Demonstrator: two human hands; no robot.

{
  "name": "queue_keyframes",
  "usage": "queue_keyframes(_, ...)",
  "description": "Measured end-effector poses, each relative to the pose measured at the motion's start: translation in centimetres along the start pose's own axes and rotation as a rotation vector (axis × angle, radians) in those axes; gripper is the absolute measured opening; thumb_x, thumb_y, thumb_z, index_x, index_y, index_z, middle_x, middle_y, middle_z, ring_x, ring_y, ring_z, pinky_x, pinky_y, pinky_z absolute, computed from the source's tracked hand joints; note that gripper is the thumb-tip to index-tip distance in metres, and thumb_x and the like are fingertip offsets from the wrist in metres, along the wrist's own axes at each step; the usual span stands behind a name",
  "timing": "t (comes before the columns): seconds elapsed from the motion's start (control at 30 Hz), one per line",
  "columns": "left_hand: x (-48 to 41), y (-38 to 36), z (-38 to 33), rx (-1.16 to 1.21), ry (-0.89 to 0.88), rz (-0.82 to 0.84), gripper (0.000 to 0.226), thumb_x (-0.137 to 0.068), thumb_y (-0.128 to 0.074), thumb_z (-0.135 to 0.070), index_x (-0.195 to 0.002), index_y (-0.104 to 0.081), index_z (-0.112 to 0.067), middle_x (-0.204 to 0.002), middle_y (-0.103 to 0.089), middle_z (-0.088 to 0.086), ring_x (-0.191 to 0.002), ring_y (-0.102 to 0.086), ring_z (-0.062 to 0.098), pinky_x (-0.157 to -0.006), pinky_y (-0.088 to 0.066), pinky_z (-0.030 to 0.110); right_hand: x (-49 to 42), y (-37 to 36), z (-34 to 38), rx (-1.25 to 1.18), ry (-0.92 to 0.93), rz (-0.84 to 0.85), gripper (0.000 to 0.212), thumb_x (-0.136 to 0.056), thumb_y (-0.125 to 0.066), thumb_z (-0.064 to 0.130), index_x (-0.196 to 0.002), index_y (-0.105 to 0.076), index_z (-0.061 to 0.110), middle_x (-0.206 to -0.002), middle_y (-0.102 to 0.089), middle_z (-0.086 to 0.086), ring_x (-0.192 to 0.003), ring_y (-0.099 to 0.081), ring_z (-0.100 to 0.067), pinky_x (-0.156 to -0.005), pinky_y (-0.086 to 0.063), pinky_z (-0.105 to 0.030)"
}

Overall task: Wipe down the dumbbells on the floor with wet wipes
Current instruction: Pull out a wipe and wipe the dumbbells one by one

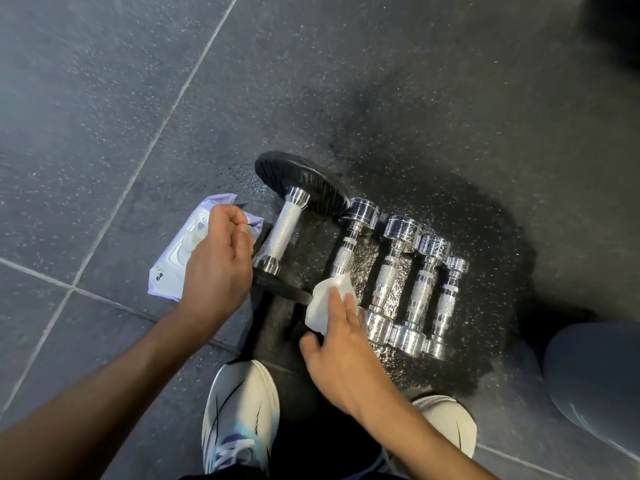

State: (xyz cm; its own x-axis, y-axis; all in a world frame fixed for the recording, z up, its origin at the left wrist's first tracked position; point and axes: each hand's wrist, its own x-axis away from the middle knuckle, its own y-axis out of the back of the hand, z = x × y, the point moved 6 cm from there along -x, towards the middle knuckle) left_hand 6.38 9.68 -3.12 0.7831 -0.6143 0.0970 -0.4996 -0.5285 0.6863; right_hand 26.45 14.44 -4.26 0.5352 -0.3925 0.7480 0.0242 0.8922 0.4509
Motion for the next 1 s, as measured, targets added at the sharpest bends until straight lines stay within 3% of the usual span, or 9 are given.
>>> queue_keyframes(0.3, 0.1, 0.0, -0.1, 0.027, -0.009, 0.001, 0.008, -0.106, -0.039, -0.020, -0.101, -0.043, -0.025, -0.078, -0.060, -0.006, -0.070, -0.057, 0.018, -0.068, -0.048, 0.049, -3.8, 1.4, -0.9, -0.162, -0.076, 0.018, 0.075, -0.106, -0.042, 0.024, -0.164, 0.006, 0.019, -0.172, -0.003, -0.009, -0.155, -0.018, -0.033, -0.125, -0.023, -0.046)
queue_keyframes(0.4, 0.0, 0.0, -0.2, 0.023, -0.010, 0.006, 0.008, -0.107, -0.039, -0.019, -0.101, -0.043, -0.024, -0.078, -0.060, -0.005, -0.070, -0.057, 0.016, -0.068, -0.047, 0.049, -4.4, 3.4, -1.3, -0.389, -0.104, -0.108, 0.069, -0.105, -0.040, 0.013, -0.163, -0.006, 0.026, -0.150, -0.047, -0.004, -0.110, -0.064, -0.027, -0.088, -0.057, -0.038)
queue_keyframes(0.47, 0.0, 0.1, -0.2, 0.032, -0.012, 0.007, 0.009, -0.107, -0.039, -0.019, -0.101, -0.043, -0.024, -0.078, -0.060, -0.005, -0.070, -0.057, 0.016, -0.068, -0.047, 0.049, -4.6, 4.8, -1.3, -0.603, -0.118, -0.159, 0.061, -0.108, -0.038, 0.008, -0.162, -0.016, 0.024, -0.128, -0.050, 0.011, -0.104, -0.065, -0.019, -0.087, -0.056, -0.032)
queue_keyframes(0.57, 0.1, 0.0, -0.2, 0.032, -0.012, 0.008, 0.008, -0.107, -0.039, -0.019, -0.101, -0.043, -0.024, -0.077, -0.059, -0.006, -0.068, -0.056, 0.015, -0.067, -0.047, 0.049, -5.5, 6.6, -1.5, -0.789, -0.127, -0.270, 0.047, -0.107, -0.047, 0.006, -0.151, -0.033, 0.014, -0.113, -0.055, 0.015, -0.123, -0.059, -0.030, -0.106, -0.046, -0.049)
queue_keyframes(0.77, 0.0, 0.0, -0.2, 0.031, -0.024, 0.005, 0.009, -0.107, -0.039, -0.020, -0.100, -0.042, -0.026, -0.077, -0.059, -0.005, -0.066, -0.054, 0.015, -0.065, -0.046, 0.049, -7.6, 8.0, -2.1, -0.929, -0.122, -0.455, 0.020, -0.103, -0.059, 0.024, -0.115, -0.051, 0.009, -0.095, -0.058, 0.004, -0.082, -0.055, -0.008, -0.085, -0.049, -0.024)
queue_keyframes(0.83, 0.0, -0.1, -0.1, 0.034, -0.019, 0.007, 0.010, -0.107, -0.039, -0.019, -0.100, -0.042, -0.026, -0.077, -0.059, -0.007, -0.066, -0.054, 0.012, -0.066, -0.046, 0.047, -7.0, 7.2, -1.6, -0.768, -0.055, -0.439, 0.018, -0.106, -0.051, 0.027, -0.119, -0.058, 0.018, -0.112, -0.062, 0.008, -0.090, -0.059, -0.007, -0.075, -0.049, -0.019)
queue_keyframes(0.9, 0.0, -0.1, -0.1, 0.035, -0.019, 0.008, 0.010, -0.107, -0.040, -0.019, -0.100, -0.043, -0.026, -0.076, -0.058, -0.007, -0.066, -0.054, 0.013, -0.066, -0.046, 0.048, -6.3, 5.3, -1.2, -0.538, 0.009, -0.358, 0.037, -0.107, -0.044, 0.030, -0.144, -0.049, 0.028, -0.149, -0.047, 0.008, -0.115, -0.060, -0.011, -0.093, -0.053, -0.025)
queue_keyframes(0.93, 0.0, -0.1, 0.0, 0.036, -0.021, 0.007, 0.010, -0.107, -0.041, -0.019, -0.100, -0.043, -0.026, -0.076, -0.058, -0.007, -0.067, -0.055, 0.013, -0.066, -0.046, 0.048, -6.2, 4.4, -1.1, -0.429, 0.032, -0.311, 0.047, -0.108, -0.042, 0.031, -0.155, -0.038, 0.029, -0.163, -0.030, 0.005, -0.137, -0.049, -0.017, -0.112, -0.042, -0.027)
queue_keyframes(1.0, 0.0, -0.1, 0.0, 0.047, -0.023, 0.007, 0.010, -0.107, -0.041, -0.021, -0.099, -0.043, -0.027, -0.076, -0.058, -0.008, -0.068, -0.055, 0.014, -0.067, -0.046, 0.048, -6.2, 3.7, -0.9, -0.303, 0.055, -0.263, 0.057, -0.109, -0.041, 0.031, -0.162, -0.021, 0.027, -0.172, 0.000, 0.002, -0.157, -0.013, -0.018, -0.113, -0.011, -0.012)
